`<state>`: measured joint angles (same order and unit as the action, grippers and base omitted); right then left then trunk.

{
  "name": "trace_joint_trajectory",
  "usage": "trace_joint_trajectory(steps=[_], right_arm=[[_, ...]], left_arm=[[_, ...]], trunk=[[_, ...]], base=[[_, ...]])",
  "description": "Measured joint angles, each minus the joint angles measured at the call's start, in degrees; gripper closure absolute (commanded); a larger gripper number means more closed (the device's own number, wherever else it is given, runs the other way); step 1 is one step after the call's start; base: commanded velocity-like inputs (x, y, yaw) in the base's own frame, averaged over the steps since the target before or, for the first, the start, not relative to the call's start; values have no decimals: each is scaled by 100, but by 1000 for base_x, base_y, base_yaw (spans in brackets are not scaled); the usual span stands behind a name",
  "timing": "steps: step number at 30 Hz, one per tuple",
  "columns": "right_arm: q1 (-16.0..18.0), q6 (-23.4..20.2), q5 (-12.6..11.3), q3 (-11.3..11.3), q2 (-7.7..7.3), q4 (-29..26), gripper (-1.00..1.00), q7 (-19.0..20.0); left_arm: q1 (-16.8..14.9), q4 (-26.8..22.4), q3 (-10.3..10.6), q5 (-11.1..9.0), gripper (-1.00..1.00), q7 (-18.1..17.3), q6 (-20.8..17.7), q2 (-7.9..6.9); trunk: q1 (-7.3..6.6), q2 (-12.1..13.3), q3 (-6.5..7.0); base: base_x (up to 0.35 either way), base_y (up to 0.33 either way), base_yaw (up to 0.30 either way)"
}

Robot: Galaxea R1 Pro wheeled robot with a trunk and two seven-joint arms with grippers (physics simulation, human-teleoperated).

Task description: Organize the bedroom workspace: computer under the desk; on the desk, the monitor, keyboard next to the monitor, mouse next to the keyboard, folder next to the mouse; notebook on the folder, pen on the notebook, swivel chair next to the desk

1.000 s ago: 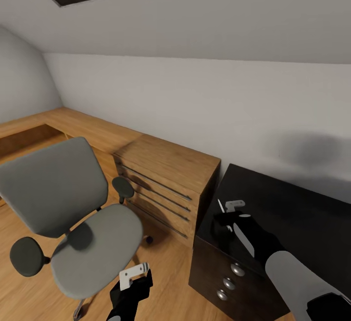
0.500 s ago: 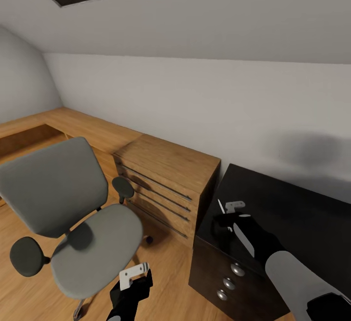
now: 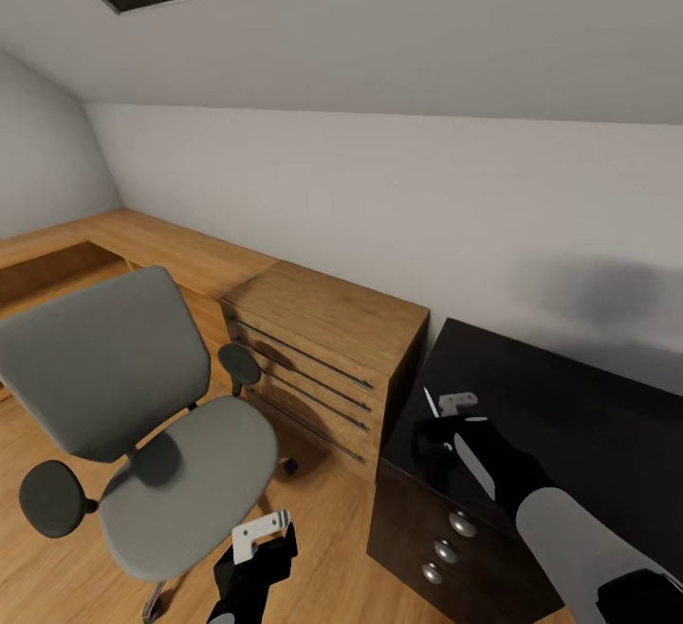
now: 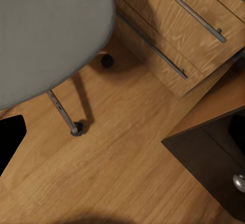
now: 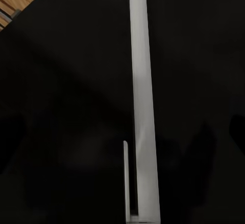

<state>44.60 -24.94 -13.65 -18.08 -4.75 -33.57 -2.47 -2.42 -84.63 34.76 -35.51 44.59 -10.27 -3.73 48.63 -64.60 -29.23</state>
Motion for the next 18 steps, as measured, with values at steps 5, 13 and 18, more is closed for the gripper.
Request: trace_joint_trajectory(steps=[5,13,18], right_arm=[[0,-16,1,1,0,0,-100,0],[0,-21,6,23,0,0,-100,-5],[0,-65,5,33,0,0,-100,-7]], left_arm=[[2,0,0,-6,-100,0,0,0],[1,0,0,-10,-100,0,-1,0],[2,0,0,-10,-100,0,-3,0]], trunk=[[0,0,0],[0,0,0],[0,0,0]], base=[[0,0,0],[0,0,0],[0,0,0]])
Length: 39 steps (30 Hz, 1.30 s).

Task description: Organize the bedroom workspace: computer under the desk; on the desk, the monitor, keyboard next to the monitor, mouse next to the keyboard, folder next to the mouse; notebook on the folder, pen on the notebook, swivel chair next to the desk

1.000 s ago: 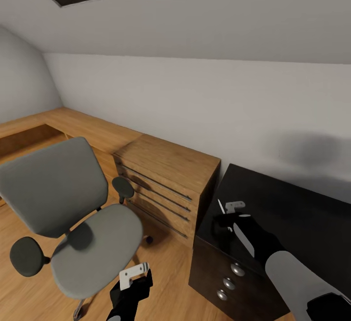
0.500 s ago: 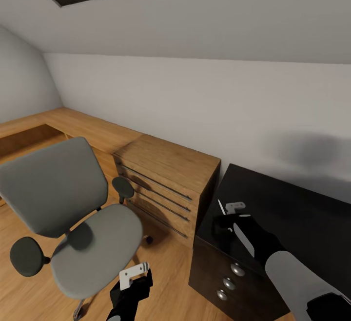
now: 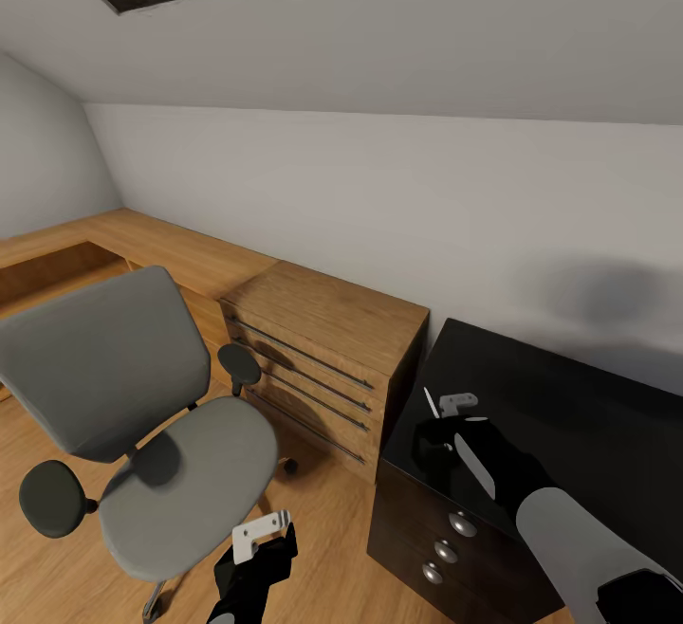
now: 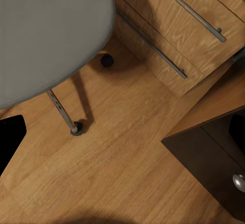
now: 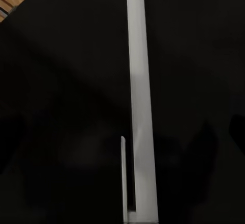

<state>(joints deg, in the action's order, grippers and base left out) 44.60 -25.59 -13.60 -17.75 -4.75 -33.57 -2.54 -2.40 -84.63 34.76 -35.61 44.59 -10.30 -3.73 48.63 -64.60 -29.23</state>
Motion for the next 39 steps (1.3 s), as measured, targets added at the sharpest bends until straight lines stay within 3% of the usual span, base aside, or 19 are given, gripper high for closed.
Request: trace_joint_trajectory(steps=[17,18,39], right_arm=[[0,-104,-7,3,-9,-8,-100,5],[0,-105,-7,4,-9,-8,100,5],[0,-116,-5,10,-9,-25,100,10]], left_arm=[[0,0,0,0,-100,0,1,0],[0,0,0,0,-100,0,1,0],[0,0,0,0,-100,0,2,-1]], trunk=[[0,0,0],[0,0,0],[0,0,0]], base=[[0,0,0],[0,0,0],[0,0,0]])
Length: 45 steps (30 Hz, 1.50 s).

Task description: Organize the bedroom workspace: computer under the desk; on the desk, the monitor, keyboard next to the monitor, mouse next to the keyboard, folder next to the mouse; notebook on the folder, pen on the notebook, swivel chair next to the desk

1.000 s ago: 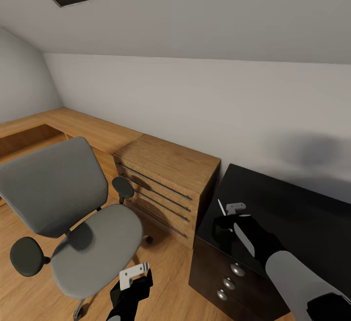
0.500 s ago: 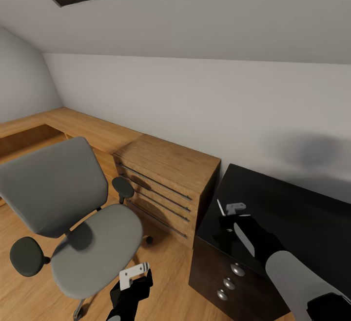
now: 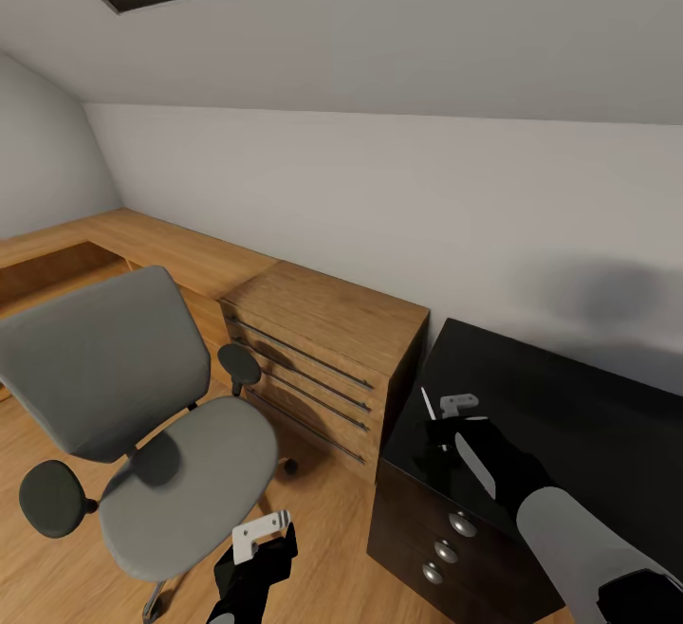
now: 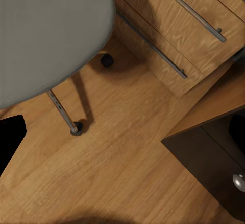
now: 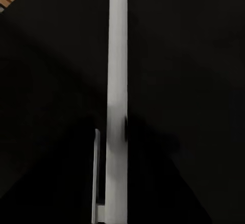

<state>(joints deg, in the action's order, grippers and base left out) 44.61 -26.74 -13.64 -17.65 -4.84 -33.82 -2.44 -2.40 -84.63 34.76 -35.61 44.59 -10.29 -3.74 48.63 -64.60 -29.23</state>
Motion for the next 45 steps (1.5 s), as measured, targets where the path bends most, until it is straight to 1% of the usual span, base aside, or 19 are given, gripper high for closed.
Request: trace_joint_trajectory(steps=[21,31,35,38,39,40,41,43,45], right_arm=[[0,0,-7,0,0,-2,100,-9],[0,5,-12,11,-14,-78,100,-12],[-5,4,-8,93,-28,-434,100,-15],[-37,-144,-7,218,-57,-998,100,-27],[-146,-355,3,346,-95,-1514,100,-110],[-202,-403,3,387,-101,-1664,100,-151],[-328,-470,9,476,-109,-1925,100,-250],[-471,-519,8,595,-115,-2202,100,-375],[-734,-651,7,850,-111,-2758,100,-599]], left_arm=[[-2,0,0,-7,-100,0,1,-8],[0,8,0,-8,-100,0,-3,-8],[0,13,0,-8,-100,0,-4,-8],[0,17,0,-8,-100,0,-6,-8],[0,17,0,-8,-100,0,-7,-8],[0,18,0,-8,-100,0,-7,-8],[0,17,-2,-11,-100,0,-7,-8],[0,17,-4,-12,-100,0,-7,-8],[-2,17,-7,-15,-100,0,-6,-10]], trunk=[[0,0,0],[-219,400,179],[-307,560,251],[-373,681,305],[-394,720,324],[-415,761,341],[-436,801,359],[-480,882,395],[-524,962,431]], base=[[0,0,0],[0,0,0],[0,0,0],[-68,0,0],[-214,0,0],[-258,0,0],[-274,0,0],[-296,0,0],[-318,0,0]])
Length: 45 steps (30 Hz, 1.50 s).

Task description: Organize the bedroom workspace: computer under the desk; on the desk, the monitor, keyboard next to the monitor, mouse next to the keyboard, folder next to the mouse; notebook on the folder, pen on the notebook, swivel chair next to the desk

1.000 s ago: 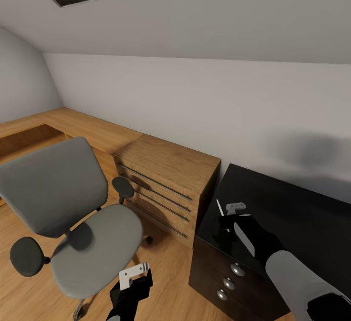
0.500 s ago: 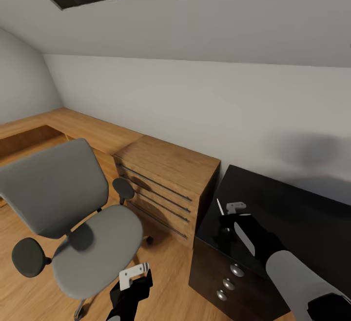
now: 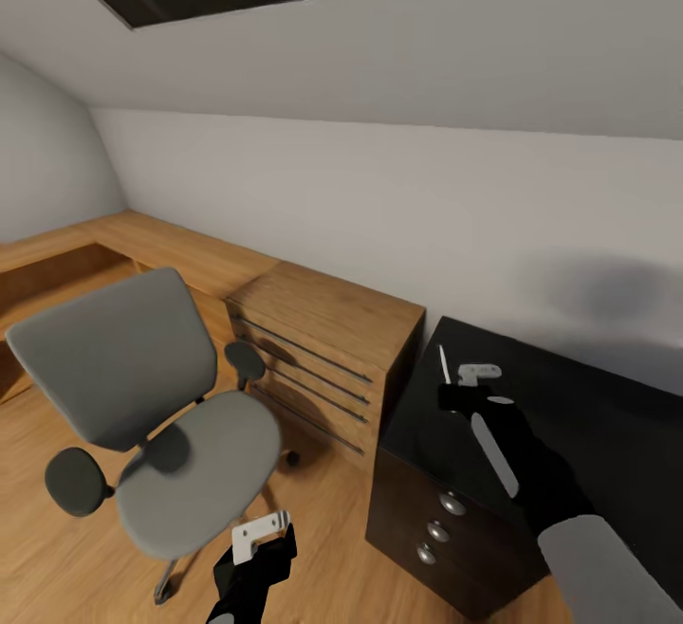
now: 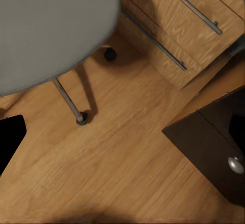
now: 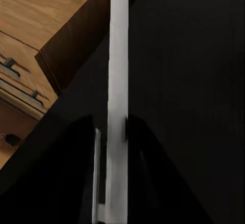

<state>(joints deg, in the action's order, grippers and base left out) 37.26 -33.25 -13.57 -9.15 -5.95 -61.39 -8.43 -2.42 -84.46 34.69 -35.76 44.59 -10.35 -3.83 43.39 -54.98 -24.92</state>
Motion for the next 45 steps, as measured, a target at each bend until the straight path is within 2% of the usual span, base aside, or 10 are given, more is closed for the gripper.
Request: trace_joint_trajectory(steps=[3,4,11,12,15,17,28,36,39,45], right_arm=[[-253,-232,-5,159,8,-591,100,-109],[-522,-421,-5,263,16,-1166,100,-174],[-607,-474,-12,373,22,-1356,100,-193],[-616,-482,-11,552,85,-1401,100,-194],[-617,-481,-16,714,167,-1414,100,-196],[-618,-480,-5,1075,341,-1465,100,-205],[-619,-479,-6,1204,368,-1465,100,-205],[-619,-471,-8,1275,370,-1456,100,-205],[-619,-470,-8,1277,369,-1456,100,-205],[-619,-470,-6,1337,368,-1448,100,-205]], left_arm=[[1,0,-1,-1,-100,0,2,-4],[3,5,-2,-3,-100,-4,-1,-4],[2,9,-2,-2,-100,-7,-1,0],[2,9,-2,-3,-100,-5,-1,-1],[1,9,-2,-3,-100,-4,-1,0],[1,17,-6,-14,-100,-7,-12,-3],[2,185,-69,-10,-100,-9,-12,-7],[0,368,-419,-10,-100,-33,-28,-7],[1,477,-428,-11,-100,-35,-11,-11],[2,1480,-446,2,-100,-40,33,-14]], trunk=[[-66,120,54],[-90,160,72],[-245,442,198],[-246,443,198],[-246,443,198],[-246,443,198],[-242,444,198],[-243,443,198],[-245,443,198],[-246,443,198]], base=[[-276,0,0],[-140,0,0],[-55,0,0],[-5,0,0],[-3,0,0],[0,0,0],[-132,0,-193],[-282,0,-44],[-74,0,-3],[-9,0,0]])
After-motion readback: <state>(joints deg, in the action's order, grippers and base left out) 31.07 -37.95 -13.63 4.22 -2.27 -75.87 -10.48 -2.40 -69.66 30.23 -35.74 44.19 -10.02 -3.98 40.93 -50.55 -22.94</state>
